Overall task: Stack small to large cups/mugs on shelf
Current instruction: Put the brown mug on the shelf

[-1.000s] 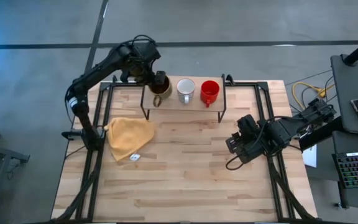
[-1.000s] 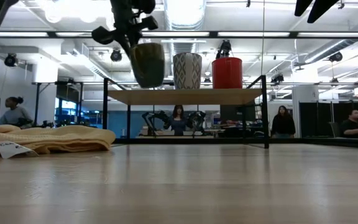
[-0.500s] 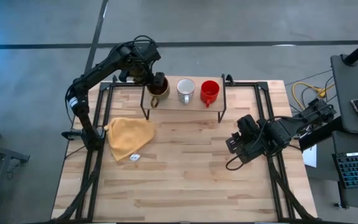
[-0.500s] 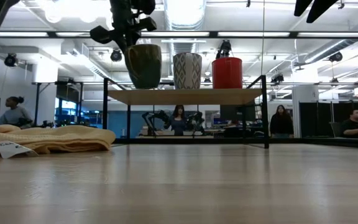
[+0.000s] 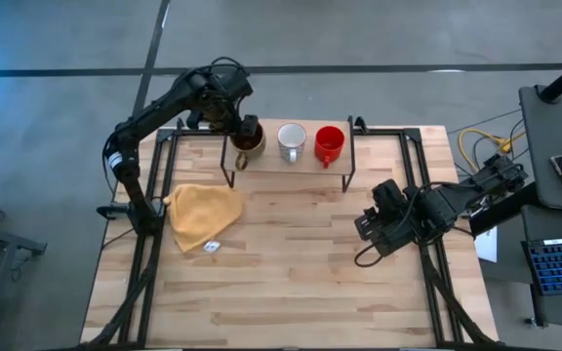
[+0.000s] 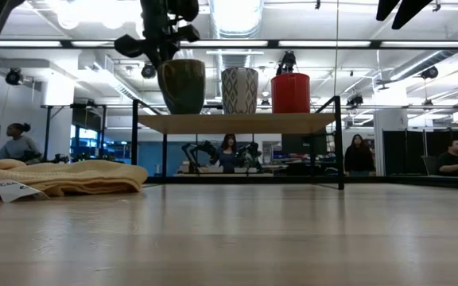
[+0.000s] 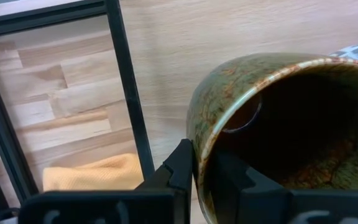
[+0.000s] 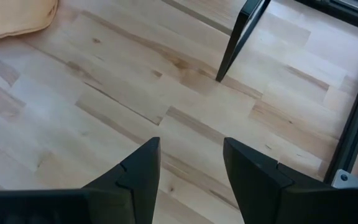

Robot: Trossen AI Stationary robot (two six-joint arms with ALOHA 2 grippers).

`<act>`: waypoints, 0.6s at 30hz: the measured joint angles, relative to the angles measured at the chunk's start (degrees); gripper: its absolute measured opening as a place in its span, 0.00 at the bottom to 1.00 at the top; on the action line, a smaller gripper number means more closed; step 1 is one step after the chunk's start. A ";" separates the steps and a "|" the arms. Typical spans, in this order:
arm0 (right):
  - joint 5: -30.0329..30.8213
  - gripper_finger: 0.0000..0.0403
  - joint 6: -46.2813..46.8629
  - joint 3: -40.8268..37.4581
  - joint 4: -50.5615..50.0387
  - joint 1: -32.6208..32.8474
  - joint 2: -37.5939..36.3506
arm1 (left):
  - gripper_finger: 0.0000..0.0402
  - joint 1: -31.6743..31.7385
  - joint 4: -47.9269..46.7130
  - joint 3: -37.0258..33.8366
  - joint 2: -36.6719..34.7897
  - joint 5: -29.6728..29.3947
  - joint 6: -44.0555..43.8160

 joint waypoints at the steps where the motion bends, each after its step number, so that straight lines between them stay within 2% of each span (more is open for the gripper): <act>1: 0.02 0.42 0.00 0.00 -0.01 0.00 0.00 | 0.04 0.00 0.04 -0.29 0.01 0.01 -0.01; 18: 0.45 0.42 -0.02 0.00 -0.11 0.00 0.00 | 0.04 -0.02 2.67 -1.67 -0.03 0.33 0.76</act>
